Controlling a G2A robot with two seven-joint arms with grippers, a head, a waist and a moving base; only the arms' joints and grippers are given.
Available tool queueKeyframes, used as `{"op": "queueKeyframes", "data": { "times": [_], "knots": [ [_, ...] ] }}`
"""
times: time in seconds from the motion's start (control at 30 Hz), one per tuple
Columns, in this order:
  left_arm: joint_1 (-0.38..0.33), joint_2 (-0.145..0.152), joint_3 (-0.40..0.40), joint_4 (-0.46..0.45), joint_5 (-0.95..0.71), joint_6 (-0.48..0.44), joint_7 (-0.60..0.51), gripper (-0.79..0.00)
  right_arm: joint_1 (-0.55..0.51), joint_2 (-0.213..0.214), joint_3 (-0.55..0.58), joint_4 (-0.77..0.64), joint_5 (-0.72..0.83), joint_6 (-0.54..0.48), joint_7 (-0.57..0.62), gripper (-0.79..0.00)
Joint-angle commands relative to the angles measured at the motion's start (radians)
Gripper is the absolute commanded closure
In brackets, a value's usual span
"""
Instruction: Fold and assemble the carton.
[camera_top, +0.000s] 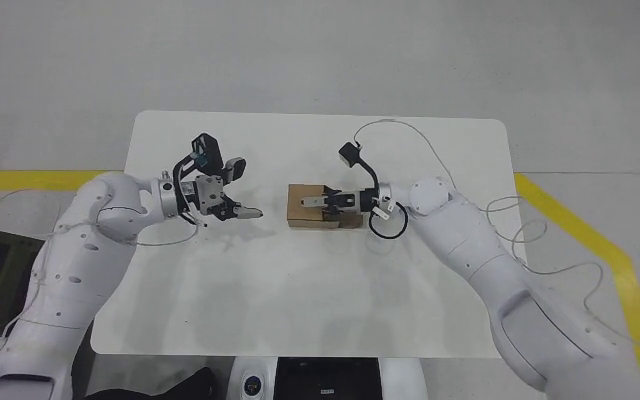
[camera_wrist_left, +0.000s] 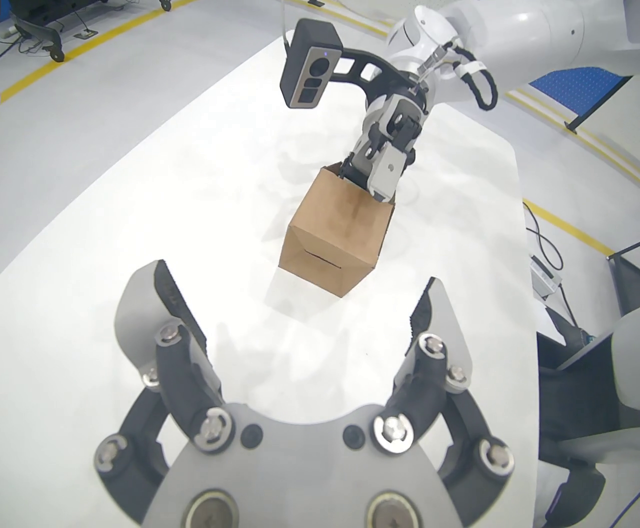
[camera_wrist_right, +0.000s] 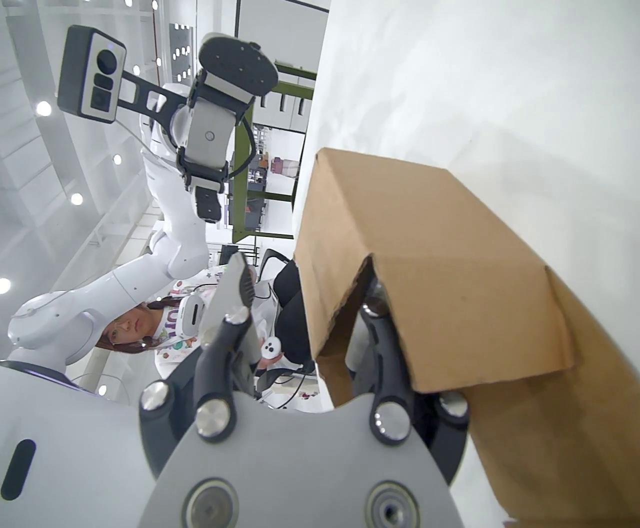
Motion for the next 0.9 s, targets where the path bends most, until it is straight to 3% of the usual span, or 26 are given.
{"op": "queueKeyframes", "data": {
  "times": [0.0, 0.43, 0.87],
  "knots": [
    [0.003, 0.0, 0.013, -0.004, 0.038, 0.001, 0.028, -0.785, 0.001, 0.001, 0.005, -0.007, -0.02, -0.012, -0.003, -0.785],
    [-0.002, 0.014, 0.121, -0.008, 0.311, 0.001, 0.322, -0.785, -0.065, 0.064, 0.097, -0.187, -0.162, -0.004, -0.02, -0.785],
    [-0.042, -0.012, 0.209, 0.013, 0.414, 0.028, 0.413, -0.785, -0.173, 0.154, 0.248, -0.433, -0.35, 0.103, -0.007, -0.785]
  ]
}}
